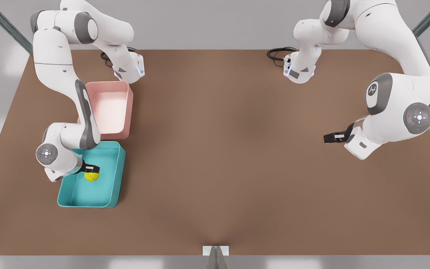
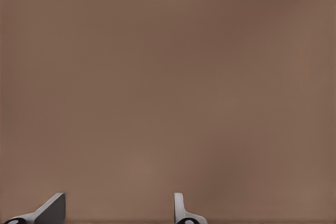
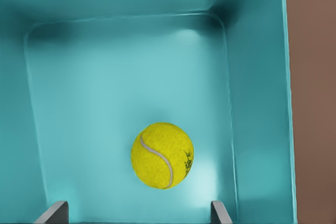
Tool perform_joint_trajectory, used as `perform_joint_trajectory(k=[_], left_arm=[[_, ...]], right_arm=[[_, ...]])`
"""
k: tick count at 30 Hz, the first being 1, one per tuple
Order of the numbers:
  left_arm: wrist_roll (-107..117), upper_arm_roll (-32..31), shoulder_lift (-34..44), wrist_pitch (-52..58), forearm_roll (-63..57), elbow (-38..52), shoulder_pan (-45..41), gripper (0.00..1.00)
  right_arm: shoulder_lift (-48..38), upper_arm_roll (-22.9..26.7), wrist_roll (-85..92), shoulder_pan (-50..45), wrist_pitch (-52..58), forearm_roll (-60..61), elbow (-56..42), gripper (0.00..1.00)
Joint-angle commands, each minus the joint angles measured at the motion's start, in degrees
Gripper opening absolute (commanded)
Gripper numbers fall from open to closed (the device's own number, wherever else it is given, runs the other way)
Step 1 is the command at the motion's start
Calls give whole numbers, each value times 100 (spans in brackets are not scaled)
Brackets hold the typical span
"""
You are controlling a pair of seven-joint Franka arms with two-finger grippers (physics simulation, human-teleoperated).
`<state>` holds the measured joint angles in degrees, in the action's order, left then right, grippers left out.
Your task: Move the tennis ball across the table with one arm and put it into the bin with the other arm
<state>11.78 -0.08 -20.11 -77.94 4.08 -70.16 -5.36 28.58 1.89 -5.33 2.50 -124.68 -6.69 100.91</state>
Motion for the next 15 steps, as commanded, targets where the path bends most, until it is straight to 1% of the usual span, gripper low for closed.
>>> perform_joint_trajectory(k=[1, 2, 3, 4, 5, 6, 8, 9, 10, 12, 13, 15], left_arm=[[26, -1, 7, -2, -4, 3, 0, 100], [17, -1, 7, -2, -4, 3, 0, 100], [9, -1, -1, -2, -4, 3, 0, 100], [9, -1, -1, -2, -4, 3, 0, 100], [9, -1, -1, -2, -4, 11, -9, 100], [9, -9, 7, -2, -4, 11, -17, 100], [26, -9, 7, 15, -4, 11, -17, 100], [26, -9, 7, 15, -4, 11, -17, 100], [26, -9, 7, 15, -4, 11, -17, 100], [26, -9, 7, 15, -4, 3, -17, 100], [26, -18, 7, 15, -4, 3, -17, 100], [26, -18, 7, 16, -4, 11, -17, 100]], right_arm=[[-1, -13, 2133, -4, 243, 45, -10, 100], [-27, -22, 2185, -4, 278, 238, -19, 100], [-159, -74, 2054, -92, 1049, 519, -273, 100], [-151, -74, 1581, -162, 2067, 537, -764, 100], [-177, -74, 1299, -250, 2859, 520, -1282, 100], [-194, -74, 1228, -311, 3501, 467, -1784, 100], [-361, -57, 587, -654, 4433, 371, -2391, 100], [-625, -66, 235, -865, 4654, 256, -2471, 100], [-1011, -83, 217, -831, 4865, 265, -2453, 100], [-1803, -197, 252, -523, 5199, 422, -2102, 100], [-2049, -206, 226, -479, 5235, 467, -1961, 100], [-2154, -285, 243, -400, 5235, 467, -1926, 100]])
